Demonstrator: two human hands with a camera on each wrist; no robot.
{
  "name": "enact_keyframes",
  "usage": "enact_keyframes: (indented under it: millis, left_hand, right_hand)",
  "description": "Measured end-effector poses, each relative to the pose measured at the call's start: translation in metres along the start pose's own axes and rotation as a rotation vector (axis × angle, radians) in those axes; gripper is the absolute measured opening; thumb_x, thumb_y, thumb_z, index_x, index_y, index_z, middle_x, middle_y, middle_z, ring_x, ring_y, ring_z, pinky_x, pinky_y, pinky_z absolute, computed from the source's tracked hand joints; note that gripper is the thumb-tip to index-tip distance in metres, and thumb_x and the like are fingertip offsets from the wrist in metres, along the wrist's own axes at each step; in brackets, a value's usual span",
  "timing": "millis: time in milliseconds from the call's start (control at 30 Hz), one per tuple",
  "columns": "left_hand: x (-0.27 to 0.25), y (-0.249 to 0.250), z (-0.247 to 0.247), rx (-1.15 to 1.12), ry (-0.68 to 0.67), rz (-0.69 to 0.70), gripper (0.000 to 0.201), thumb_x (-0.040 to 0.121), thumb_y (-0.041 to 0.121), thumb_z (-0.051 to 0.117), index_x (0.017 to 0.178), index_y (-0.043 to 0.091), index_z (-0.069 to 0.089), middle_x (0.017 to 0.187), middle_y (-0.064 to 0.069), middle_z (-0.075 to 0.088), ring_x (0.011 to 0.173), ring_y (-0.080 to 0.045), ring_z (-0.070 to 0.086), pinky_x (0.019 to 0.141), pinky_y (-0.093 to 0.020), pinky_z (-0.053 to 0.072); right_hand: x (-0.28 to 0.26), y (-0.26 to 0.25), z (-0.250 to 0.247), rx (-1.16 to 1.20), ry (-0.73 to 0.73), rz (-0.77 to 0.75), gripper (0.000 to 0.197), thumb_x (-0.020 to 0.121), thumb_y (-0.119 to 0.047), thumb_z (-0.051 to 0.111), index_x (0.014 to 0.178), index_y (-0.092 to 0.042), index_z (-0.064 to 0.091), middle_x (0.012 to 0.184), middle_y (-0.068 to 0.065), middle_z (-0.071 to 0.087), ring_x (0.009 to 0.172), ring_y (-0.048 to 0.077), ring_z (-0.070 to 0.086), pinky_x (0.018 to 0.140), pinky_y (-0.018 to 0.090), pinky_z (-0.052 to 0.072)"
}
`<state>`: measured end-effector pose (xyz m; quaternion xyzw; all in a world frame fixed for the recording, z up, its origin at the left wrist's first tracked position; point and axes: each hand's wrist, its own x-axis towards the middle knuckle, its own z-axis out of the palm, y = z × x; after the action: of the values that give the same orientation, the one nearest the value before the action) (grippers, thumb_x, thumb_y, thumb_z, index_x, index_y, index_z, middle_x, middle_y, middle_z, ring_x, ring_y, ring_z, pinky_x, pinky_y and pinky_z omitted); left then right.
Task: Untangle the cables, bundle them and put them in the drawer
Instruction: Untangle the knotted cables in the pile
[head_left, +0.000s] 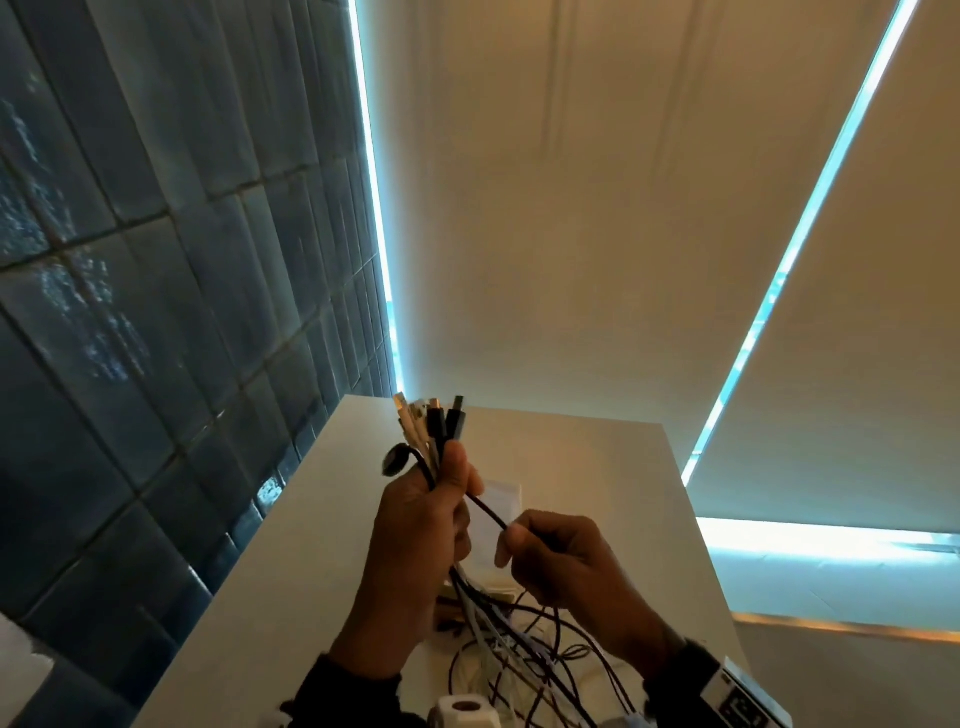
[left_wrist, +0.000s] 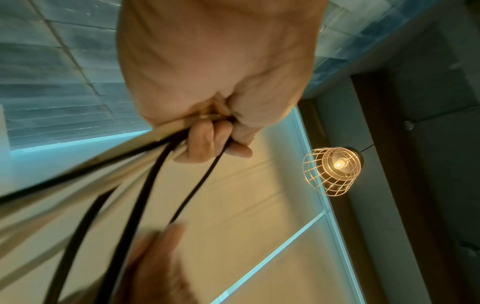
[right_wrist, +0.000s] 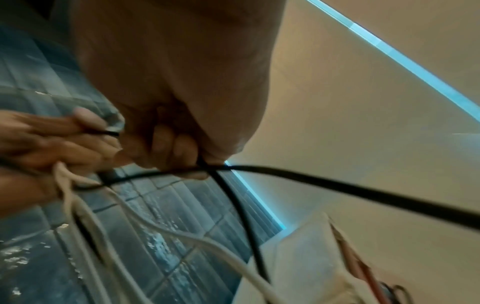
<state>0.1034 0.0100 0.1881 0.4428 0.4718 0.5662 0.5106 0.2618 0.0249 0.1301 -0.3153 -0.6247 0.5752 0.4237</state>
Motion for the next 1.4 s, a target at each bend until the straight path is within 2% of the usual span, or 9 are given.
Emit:
enact_keyframes:
  millis: [267,367,467,733,867,1033,1167,1300,1400]
  left_hand:
    - [0.009,0.013,-0.012,-0.008,0.092,0.09,0.038,0.085,0.047,0.045,0.071,0.013,0.055,0.074,0.001,0.064,0.083,-0.018,0.067,0.084,-0.043,0.053]
    - [0.003,0.02,-0.009,-0.157,0.02,0.067,0.039,0.089,0.042,0.043,0.067,0.011,0.043,0.051,0.001,0.038,0.046,-0.015,0.044,0.057,-0.03,0.05]
    - [0.002,0.024,-0.01,-0.18,0.022,0.07,0.041,0.088,0.044,0.045,0.065,0.011,0.037,0.051,0.001,0.022,0.044,-0.011,0.018,0.04,-0.022,0.025]
    - [-0.004,0.028,-0.017,-0.238,-0.038,0.031,0.033,0.087,0.037,0.045,0.07,0.009,0.046,0.053,0.0,0.026,0.048,-0.012,0.019,0.045,-0.027,0.021]
    - [-0.008,0.025,-0.02,-0.257,-0.016,0.029,0.033,0.087,0.035,0.045,0.07,0.007,0.045,0.055,-0.002,0.024,0.046,-0.012,0.018,0.045,-0.028,0.016]
    - [-0.01,0.023,-0.017,-0.223,-0.009,-0.035,0.032,0.09,0.034,0.045,0.07,0.01,0.047,0.053,-0.001,0.025,0.043,-0.011,0.017,0.047,-0.029,0.011]
    - [-0.005,0.002,-0.012,-0.104,0.02,-0.146,0.032,0.101,0.03,0.038,0.079,0.007,0.046,0.052,-0.008,0.048,0.04,-0.018,0.037,0.043,-0.025,0.027]
    - [-0.002,-0.005,-0.007,-0.07,-0.013,-0.25,0.033,0.103,0.03,0.034,0.09,0.005,0.051,0.086,-0.018,0.074,0.075,-0.031,0.07,0.062,-0.039,0.055]
    - [-0.001,-0.001,-0.003,-0.254,-0.067,-0.249,0.036,0.101,0.029,0.034,0.079,0.007,0.053,0.098,-0.023,0.072,0.095,-0.036,0.069,0.086,-0.052,0.052]
  right_hand:
    - [-0.013,0.072,-0.029,-0.089,0.099,0.312,0.036,0.096,-0.033,0.055,0.062,-0.022,0.062,0.057,-0.004,0.041,0.048,0.006,0.032,0.046,0.019,0.027]
    - [-0.018,0.084,-0.029,-0.174,0.098,0.378,0.033,0.097,-0.021,0.053,0.066,-0.016,0.064,0.051,-0.011,0.049,0.047,0.001,0.041,0.047,0.013,0.032]
    - [-0.021,0.095,-0.029,-0.171,0.085,0.392,0.029,0.097,-0.022,0.055,0.072,-0.009,0.065,0.062,-0.001,0.048,0.053,0.007,0.04,0.048,0.017,0.03]
    - [-0.017,0.113,-0.037,-0.193,0.124,0.408,0.035,0.097,-0.014,0.055,0.063,-0.016,0.065,0.057,-0.008,0.048,0.053,0.001,0.04,0.052,0.015,0.031]
    - [-0.015,0.112,-0.045,-0.354,0.157,0.348,0.03,0.096,-0.015,0.055,0.07,-0.015,0.069,0.07,0.0,0.058,0.069,0.01,0.052,0.068,0.028,0.041]
    - [-0.004,0.08,-0.037,-0.17,0.349,0.328,0.019,0.09,-0.016,0.063,0.077,-0.005,0.071,0.06,0.0,0.054,0.056,0.011,0.043,0.051,0.024,0.035]
    - [0.005,0.04,-0.024,0.103,0.376,0.194,0.012,0.086,-0.006,0.064,0.078,0.002,0.068,0.056,0.004,0.045,0.052,0.014,0.036,0.049,0.025,0.028]
    - [0.001,0.014,-0.01,0.244,0.237,0.086,0.011,0.082,-0.009,0.068,0.078,0.001,0.068,0.063,0.01,0.049,0.057,0.015,0.04,0.054,0.025,0.031]
    - [-0.004,0.015,-0.007,0.243,0.149,0.042,0.021,0.084,-0.019,0.064,0.075,-0.001,0.07,0.07,0.018,0.05,0.06,0.016,0.042,0.057,0.024,0.033]
